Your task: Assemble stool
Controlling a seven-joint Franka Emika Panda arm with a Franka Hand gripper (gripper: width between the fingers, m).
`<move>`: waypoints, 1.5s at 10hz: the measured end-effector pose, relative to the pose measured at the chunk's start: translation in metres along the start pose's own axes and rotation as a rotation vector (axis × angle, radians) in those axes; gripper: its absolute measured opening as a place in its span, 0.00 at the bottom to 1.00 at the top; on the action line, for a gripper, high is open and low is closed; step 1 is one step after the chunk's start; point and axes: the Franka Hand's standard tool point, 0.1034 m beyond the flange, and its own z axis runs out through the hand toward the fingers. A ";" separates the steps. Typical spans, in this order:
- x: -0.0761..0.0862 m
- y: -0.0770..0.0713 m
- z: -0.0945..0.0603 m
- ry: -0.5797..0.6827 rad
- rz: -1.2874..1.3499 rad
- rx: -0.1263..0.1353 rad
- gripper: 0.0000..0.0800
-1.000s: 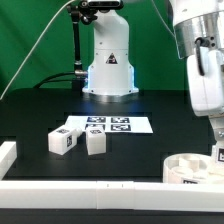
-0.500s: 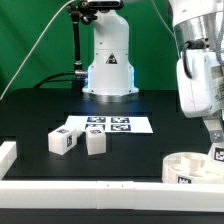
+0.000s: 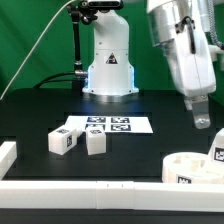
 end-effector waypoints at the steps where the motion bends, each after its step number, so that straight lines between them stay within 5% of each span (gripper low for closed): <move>1: -0.002 0.001 0.001 -0.001 0.039 -0.002 0.81; 6: -0.002 0.002 0.002 0.000 0.026 -0.003 0.81; 8: 0.020 0.008 0.001 -0.003 -0.196 -0.053 0.81; 10: 0.045 0.012 -0.003 0.026 -0.208 -0.036 0.81; 12: 0.076 0.023 -0.005 0.048 -0.308 -0.046 0.81; 15: 0.077 0.023 -0.004 0.049 -0.335 -0.049 0.81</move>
Offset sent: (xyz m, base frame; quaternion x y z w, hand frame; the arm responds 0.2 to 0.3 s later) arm 0.0000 0.0000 0.0000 0.0000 0.0000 0.0000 1.0000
